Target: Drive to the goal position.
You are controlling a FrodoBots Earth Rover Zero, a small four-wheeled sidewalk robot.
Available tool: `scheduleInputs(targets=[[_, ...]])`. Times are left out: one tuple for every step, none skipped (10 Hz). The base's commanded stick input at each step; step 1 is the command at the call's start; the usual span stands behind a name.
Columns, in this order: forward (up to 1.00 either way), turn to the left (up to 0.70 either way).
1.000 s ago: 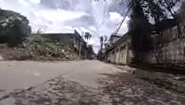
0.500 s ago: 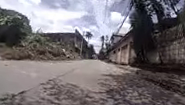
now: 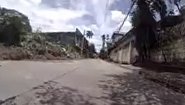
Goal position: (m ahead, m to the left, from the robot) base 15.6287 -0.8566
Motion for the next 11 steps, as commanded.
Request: scheduleInputs(targets=[[0.50,-0.50],[0.50,-0.50],[0.50,-0.50],[0.50,-0.50],[0.50,-0.35],[0.50,-0.06],[0.50,0.00],[0.50,0.00],[0.50,0.00],[0.50,0.00],[0.50,0.00]])
